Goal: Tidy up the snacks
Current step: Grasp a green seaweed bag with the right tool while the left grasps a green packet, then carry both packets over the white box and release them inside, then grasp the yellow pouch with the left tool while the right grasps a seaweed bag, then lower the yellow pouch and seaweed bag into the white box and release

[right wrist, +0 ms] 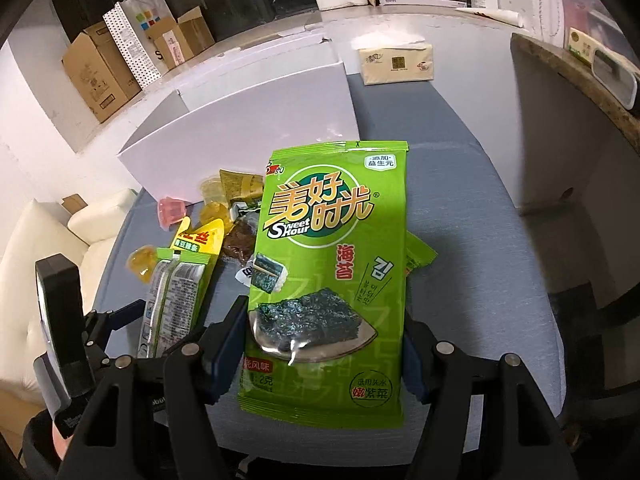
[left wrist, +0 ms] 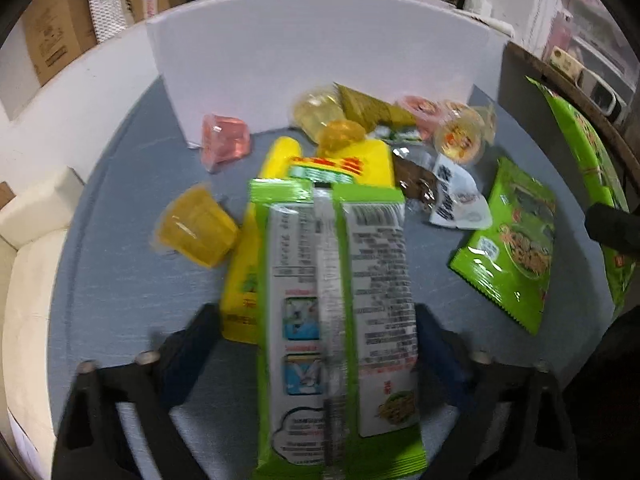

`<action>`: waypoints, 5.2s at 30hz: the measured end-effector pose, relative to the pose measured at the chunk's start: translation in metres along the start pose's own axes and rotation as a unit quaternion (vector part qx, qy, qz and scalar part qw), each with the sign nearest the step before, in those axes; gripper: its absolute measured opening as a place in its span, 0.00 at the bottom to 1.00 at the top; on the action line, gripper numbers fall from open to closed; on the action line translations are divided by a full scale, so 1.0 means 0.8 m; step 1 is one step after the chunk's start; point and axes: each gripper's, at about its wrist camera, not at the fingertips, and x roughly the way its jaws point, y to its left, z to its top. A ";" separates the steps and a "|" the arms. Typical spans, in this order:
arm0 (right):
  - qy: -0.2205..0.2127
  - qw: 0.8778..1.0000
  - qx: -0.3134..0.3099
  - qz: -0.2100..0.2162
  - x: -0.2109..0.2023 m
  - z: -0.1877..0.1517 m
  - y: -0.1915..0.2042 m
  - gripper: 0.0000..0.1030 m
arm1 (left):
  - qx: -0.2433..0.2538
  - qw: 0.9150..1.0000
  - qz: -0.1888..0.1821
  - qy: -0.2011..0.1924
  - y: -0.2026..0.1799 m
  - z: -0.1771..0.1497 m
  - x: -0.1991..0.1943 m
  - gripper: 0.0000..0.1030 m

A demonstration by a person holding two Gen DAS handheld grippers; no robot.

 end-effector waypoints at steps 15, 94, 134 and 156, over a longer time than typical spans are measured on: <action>-0.021 1.000 -0.006 0.017 -0.013 0.012 -0.017 0.68 | 0.009 0.995 -0.060 -0.083 0.005 0.019 -0.073 0.64; 0.014 0.966 0.176 -0.190 0.125 0.057 -0.032 0.77 | -0.016 0.989 -0.098 -0.106 0.055 0.014 -0.046 1.00; -0.115 0.992 -0.042 0.021 -0.039 0.058 -0.047 0.75 | 0.118 0.987 -0.100 -0.030 0.005 0.063 0.040 0.61; -0.193 0.973 -0.116 0.052 -0.052 0.182 0.022 0.75 | 0.031 0.972 -0.124 -0.195 0.074 0.210 -0.108 0.45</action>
